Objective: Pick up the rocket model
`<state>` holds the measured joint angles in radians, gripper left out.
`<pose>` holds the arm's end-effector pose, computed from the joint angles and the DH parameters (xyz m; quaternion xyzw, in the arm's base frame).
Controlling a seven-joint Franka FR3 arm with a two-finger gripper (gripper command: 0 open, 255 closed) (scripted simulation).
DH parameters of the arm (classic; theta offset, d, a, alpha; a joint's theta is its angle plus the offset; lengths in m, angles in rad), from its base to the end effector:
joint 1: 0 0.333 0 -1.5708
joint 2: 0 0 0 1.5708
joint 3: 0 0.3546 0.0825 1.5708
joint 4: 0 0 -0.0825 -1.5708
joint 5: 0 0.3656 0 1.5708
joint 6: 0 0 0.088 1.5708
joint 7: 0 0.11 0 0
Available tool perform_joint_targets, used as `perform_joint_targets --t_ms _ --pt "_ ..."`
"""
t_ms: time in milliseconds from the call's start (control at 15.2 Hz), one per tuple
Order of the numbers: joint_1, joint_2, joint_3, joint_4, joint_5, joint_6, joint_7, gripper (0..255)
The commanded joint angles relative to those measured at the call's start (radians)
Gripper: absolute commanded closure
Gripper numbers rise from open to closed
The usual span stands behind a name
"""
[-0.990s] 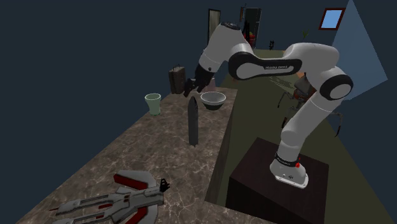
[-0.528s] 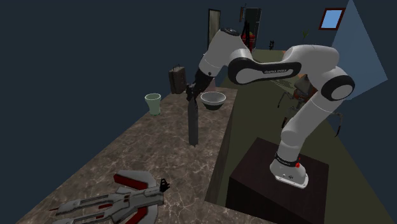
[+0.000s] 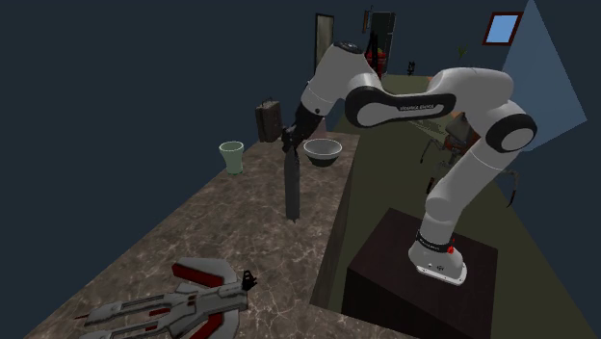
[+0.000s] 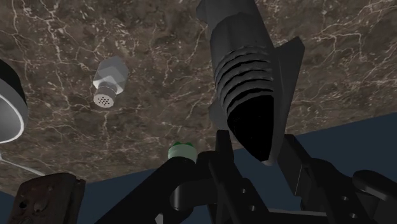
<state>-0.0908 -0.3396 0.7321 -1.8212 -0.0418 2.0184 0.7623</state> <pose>0.3462 0.3458 0.7124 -0.9652 0.0427 -0.2546 0.0415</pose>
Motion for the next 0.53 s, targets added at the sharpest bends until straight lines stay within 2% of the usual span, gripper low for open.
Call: perform_joint_targets --t_ms 0,462 --pt "-0.002 0.006 0.001 0.024 -0.003 -0.020 -0.001 255" --pt "-0.017 0.046 0.016 0.154 -0.026 -0.117 -0.002 255"
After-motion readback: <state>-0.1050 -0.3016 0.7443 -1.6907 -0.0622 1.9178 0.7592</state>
